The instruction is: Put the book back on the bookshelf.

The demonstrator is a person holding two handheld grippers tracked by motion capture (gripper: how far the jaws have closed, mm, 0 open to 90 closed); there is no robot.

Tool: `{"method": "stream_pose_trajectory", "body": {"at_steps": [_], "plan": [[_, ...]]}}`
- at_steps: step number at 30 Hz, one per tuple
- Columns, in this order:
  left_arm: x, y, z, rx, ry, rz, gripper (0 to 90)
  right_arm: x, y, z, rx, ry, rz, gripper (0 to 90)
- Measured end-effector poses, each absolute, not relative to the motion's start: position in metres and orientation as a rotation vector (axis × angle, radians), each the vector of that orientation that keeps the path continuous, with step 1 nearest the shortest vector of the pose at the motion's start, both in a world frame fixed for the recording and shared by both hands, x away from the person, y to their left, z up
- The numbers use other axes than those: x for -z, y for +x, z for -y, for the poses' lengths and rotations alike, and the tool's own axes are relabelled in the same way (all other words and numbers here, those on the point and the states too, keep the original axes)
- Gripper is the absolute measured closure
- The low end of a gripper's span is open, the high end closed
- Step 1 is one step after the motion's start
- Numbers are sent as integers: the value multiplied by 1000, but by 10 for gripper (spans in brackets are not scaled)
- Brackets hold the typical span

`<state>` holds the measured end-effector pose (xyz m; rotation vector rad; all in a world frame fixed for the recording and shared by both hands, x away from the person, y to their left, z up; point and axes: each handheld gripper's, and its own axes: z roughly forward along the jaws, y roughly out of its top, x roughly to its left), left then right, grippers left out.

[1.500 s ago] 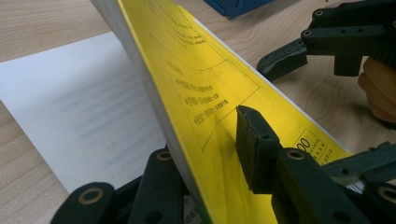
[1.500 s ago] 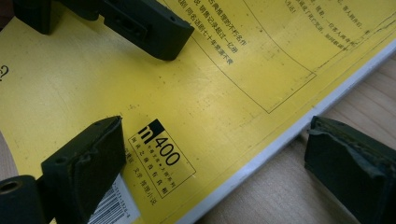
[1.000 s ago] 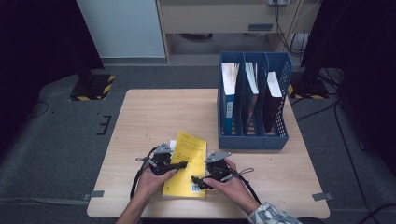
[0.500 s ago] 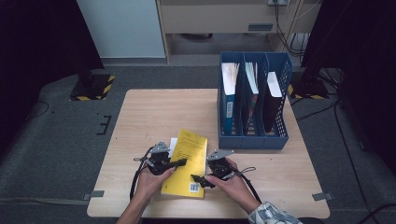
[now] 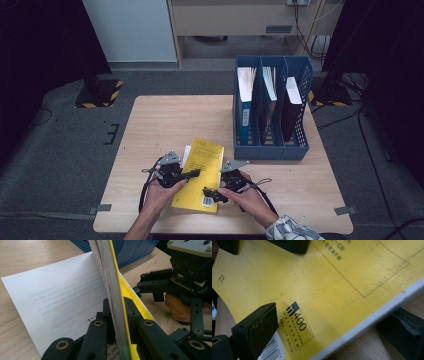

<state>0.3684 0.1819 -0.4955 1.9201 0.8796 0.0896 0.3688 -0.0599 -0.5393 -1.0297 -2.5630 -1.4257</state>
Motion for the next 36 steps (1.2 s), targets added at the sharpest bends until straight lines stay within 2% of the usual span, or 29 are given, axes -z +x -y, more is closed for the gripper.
{"method": "stream_pose_trajectory", "body": {"at_steps": [13,27,36], "plan": [[492,368,-184,-81,1905,-850,826,541,374,54,1446,-1006,2478,44],[492,370,-195,-95,1899,-883,827,527,384,62,1497,-1027,2427,332],[490,371,-200,-91,1897,-863,822,514,387,60,1492,-1008,2488,381]]}}
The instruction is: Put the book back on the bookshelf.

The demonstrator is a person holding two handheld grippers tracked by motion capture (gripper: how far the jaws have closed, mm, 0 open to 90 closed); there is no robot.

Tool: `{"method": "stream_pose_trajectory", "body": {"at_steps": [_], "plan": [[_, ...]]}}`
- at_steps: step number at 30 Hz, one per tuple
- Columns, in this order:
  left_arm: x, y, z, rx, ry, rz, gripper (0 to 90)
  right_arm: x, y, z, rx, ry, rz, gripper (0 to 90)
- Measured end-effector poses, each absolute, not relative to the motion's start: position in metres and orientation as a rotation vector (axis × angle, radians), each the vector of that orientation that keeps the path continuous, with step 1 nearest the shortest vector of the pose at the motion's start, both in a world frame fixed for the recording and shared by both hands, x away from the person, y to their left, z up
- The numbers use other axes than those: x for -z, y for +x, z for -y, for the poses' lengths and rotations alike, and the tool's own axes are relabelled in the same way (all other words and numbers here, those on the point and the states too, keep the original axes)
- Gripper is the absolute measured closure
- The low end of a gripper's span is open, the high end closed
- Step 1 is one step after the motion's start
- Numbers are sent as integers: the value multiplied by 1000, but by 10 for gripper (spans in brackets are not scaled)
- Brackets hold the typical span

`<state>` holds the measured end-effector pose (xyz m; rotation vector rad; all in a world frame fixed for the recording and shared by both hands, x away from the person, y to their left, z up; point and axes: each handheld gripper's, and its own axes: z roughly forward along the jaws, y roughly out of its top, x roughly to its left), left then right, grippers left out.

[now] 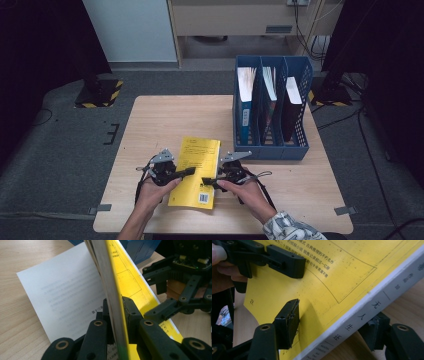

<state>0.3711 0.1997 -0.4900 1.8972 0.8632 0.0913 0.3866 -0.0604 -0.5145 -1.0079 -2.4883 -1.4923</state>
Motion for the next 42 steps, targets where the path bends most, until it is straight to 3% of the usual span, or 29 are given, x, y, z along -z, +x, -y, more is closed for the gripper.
{"method": "stream_pose_trajectory", "body": {"at_steps": [12,24,33,42], "plan": [[486,373,-203,-127,1876,-884,777,492,396,58,1542,-995,2552,547],[480,376,-220,-180,1790,-959,666,487,396,55,1543,-943,2590,566],[477,374,-223,-176,1817,-939,801,486,395,50,1510,-916,2632,536],[472,374,-221,-162,1817,-910,819,474,404,50,1531,-946,2602,534]]}}
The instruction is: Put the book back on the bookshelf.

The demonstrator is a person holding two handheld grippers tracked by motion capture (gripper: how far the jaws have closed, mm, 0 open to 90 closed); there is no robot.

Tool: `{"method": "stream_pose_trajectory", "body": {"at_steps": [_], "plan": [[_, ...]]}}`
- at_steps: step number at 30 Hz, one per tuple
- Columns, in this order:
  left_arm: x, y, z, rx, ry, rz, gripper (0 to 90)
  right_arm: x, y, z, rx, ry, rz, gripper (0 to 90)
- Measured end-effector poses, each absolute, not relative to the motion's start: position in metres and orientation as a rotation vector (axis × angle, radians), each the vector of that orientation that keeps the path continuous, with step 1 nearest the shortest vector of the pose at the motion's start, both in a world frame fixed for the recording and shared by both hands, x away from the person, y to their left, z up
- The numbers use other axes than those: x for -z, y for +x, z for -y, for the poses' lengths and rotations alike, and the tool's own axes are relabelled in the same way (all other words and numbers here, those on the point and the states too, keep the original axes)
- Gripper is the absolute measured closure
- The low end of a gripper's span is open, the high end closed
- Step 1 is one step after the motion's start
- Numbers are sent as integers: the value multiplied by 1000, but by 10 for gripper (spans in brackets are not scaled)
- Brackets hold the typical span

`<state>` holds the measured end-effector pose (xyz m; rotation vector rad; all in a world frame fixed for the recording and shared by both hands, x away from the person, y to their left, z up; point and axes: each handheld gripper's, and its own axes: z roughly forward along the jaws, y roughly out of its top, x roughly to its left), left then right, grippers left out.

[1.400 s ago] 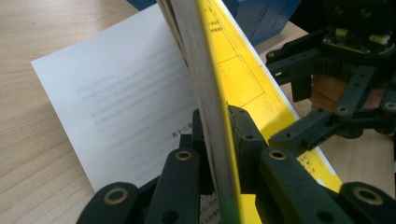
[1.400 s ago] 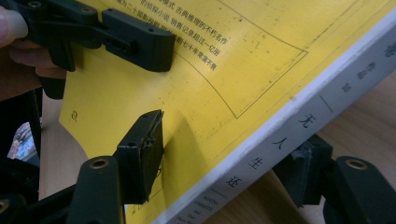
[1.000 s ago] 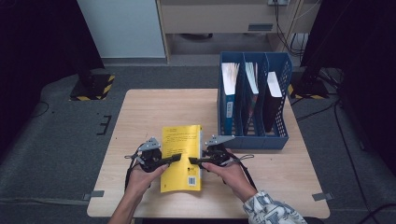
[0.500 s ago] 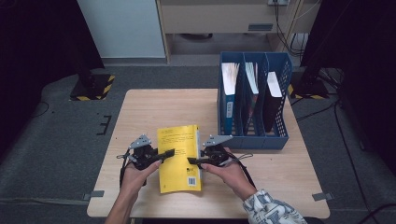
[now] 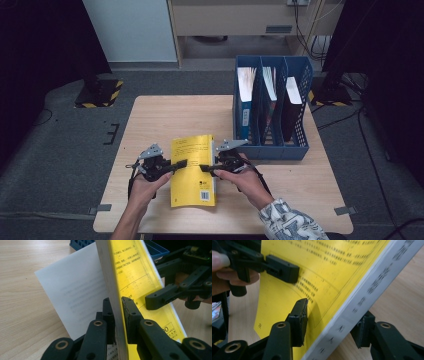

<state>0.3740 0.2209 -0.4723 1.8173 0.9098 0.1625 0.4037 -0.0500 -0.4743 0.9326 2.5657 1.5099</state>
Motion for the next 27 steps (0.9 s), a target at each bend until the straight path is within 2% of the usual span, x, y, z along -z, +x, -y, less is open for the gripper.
{"method": "stream_pose_trajectory", "body": {"at_steps": [14,19,27], "plan": [[449,384,-222,-258,1805,-926,819,440,420,40,-1457,860,-2497,641],[442,387,-219,-277,1823,-912,825,427,424,38,-1450,842,-2476,631],[432,397,-215,-336,1830,-913,826,411,433,37,-1419,827,-2429,678]]}}
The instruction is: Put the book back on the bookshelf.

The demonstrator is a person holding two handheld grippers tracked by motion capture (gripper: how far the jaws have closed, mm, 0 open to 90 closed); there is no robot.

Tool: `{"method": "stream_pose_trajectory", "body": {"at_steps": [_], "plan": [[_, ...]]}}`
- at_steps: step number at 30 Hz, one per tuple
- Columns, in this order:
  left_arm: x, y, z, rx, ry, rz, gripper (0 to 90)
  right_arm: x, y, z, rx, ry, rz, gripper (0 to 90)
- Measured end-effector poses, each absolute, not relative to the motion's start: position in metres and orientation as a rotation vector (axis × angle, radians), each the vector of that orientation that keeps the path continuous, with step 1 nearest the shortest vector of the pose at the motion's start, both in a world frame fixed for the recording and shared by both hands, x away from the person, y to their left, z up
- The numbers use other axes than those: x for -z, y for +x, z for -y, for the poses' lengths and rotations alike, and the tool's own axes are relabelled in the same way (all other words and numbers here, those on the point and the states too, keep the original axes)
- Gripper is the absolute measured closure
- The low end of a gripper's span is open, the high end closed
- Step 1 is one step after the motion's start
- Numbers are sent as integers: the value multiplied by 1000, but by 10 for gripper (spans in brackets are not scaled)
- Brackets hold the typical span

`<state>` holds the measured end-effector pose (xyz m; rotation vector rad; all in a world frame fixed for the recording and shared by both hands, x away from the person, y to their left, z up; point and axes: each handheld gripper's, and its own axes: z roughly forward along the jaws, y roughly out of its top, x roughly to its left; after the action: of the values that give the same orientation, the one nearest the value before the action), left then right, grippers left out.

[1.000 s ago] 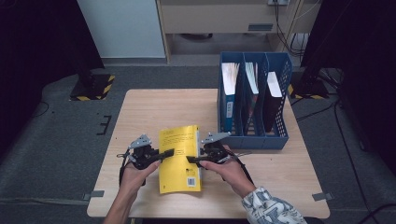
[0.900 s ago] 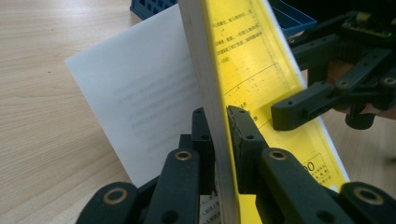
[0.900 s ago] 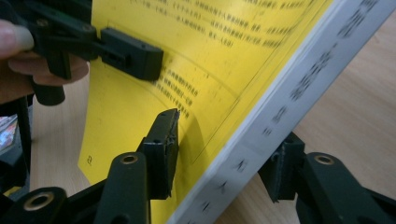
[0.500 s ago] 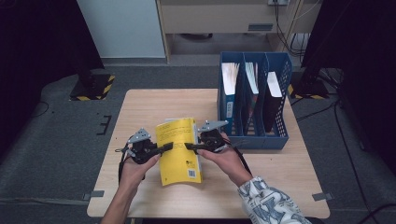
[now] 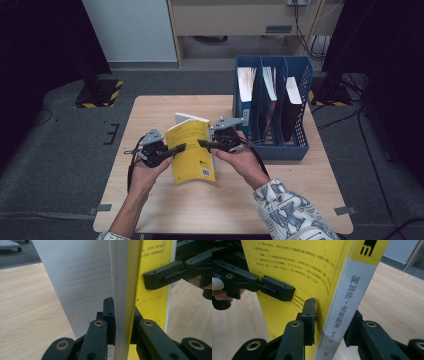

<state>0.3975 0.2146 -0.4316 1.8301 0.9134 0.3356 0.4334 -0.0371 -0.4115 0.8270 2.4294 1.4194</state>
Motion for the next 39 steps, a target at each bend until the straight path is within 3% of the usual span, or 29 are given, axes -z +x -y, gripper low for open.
{"method": "stream_pose_trajectory", "body": {"at_steps": [9,23,31,32,39], "plan": [[435,404,-213,-381,1817,-905,808,408,439,35,-1374,800,-2412,676],[446,389,-220,-372,1762,-926,584,411,425,42,-1396,754,-2441,691],[449,373,-224,-356,1769,-898,635,407,412,42,-1397,702,-2452,652],[449,372,-222,-336,1793,-892,646,404,412,43,-1418,713,-2437,597],[449,369,-217,-377,1823,-866,735,397,415,45,-1449,701,-2434,664]]}}
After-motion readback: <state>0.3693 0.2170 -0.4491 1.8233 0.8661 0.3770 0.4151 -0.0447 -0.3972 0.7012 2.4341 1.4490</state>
